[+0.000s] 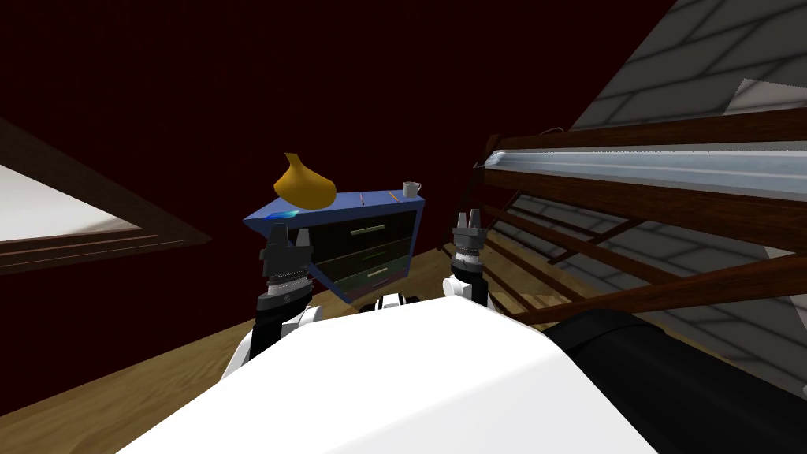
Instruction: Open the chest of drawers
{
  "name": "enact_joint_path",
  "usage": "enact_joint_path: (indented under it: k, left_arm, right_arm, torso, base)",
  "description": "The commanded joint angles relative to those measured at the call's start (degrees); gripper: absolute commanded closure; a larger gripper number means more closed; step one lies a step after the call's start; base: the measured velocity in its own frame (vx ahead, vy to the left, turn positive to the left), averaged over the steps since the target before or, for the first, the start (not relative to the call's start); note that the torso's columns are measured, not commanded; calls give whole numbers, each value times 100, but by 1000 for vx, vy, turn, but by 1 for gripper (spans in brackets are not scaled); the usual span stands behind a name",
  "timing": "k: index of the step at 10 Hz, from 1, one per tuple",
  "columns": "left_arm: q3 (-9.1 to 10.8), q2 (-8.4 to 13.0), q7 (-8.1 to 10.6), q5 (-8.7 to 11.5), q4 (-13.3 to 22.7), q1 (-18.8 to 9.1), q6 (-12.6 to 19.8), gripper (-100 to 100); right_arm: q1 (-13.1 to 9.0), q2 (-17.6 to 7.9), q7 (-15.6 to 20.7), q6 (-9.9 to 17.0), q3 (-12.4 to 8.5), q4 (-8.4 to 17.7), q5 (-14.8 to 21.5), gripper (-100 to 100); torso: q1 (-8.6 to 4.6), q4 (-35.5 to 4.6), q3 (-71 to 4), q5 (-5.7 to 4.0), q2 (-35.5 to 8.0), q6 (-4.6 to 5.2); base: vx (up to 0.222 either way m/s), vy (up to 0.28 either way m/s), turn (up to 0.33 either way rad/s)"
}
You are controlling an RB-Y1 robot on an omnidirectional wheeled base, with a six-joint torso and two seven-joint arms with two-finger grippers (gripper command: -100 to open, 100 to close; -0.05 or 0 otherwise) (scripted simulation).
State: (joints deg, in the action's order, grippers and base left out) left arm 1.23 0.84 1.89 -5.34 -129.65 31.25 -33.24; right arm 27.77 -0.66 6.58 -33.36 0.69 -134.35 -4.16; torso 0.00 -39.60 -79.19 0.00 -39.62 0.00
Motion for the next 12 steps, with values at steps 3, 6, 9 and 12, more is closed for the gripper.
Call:
enact_joint_path:
  k: [3, 6, 9, 12]
  left_arm:
    - [44, 528, -68, -5, 561, -123, -141, -100]
    - [78, 692, -121, -9, 1002, -219, -250, -100]
    - [119, 843, -184, -14, 1496, -335, -377, -100]
    - [165, 967, -256, -18, 2124, -468, -522, -100]
  right_arm:
    - [1, 0, 0, 1, 0, 3, 0, 0]
    - [1, 0, 0, 1, 0, 3, 0, 0]
    - [1, 0, 0, 1, 0, 3, 0, 0]
    - [1, 0, 0, 1, 0, 3, 0, 0]
  torso:
    - [-4, -260, -535, -1, -257, 0]
    - [1, -268, -538, 0, -267, 0]
    - [-1, -269, -537, 0, -268, 0]
    - [1, -268, -539, 0, -266, 0]
  base:
    - [19, -28, 20]
    - [24, -28, 19]
    - [22, -31, 23]
    - [27, -38, 27]
